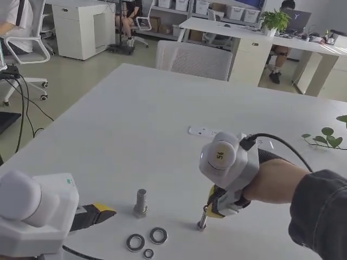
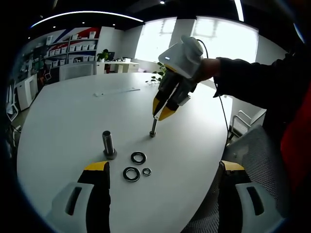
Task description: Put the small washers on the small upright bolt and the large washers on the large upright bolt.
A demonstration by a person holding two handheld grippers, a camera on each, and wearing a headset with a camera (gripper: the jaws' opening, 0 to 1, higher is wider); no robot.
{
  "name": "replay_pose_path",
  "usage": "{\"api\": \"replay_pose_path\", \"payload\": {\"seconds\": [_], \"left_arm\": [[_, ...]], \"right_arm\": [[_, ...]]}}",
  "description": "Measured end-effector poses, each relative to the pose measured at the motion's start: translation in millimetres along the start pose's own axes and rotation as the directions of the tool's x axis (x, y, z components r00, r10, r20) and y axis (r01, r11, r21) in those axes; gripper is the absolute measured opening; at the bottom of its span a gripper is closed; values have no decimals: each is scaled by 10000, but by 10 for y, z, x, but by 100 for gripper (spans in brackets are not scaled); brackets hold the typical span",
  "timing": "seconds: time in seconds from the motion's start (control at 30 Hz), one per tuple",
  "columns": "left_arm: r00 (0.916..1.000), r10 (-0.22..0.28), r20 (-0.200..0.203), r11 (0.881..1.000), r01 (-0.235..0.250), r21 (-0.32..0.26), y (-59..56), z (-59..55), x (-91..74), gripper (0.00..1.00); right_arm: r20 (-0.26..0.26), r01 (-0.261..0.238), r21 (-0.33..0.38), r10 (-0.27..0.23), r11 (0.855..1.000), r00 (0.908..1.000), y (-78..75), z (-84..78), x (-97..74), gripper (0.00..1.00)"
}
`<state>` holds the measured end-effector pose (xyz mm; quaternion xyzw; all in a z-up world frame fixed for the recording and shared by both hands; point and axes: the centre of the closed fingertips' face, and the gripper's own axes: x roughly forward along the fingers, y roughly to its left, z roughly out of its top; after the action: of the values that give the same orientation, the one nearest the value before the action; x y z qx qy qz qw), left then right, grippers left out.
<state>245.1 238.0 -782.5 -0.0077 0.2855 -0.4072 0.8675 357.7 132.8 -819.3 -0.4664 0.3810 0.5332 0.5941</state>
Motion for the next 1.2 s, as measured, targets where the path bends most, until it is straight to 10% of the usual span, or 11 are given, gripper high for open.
{"api": "replay_pose_path", "payload": {"seconds": [1.2], "left_arm": [[9999,53,-91,9999,-54,-138,21,-34,-2,92]], "right_arm": [[-307,-652,230,659,9976,9974,52,-83,383,13]]}}
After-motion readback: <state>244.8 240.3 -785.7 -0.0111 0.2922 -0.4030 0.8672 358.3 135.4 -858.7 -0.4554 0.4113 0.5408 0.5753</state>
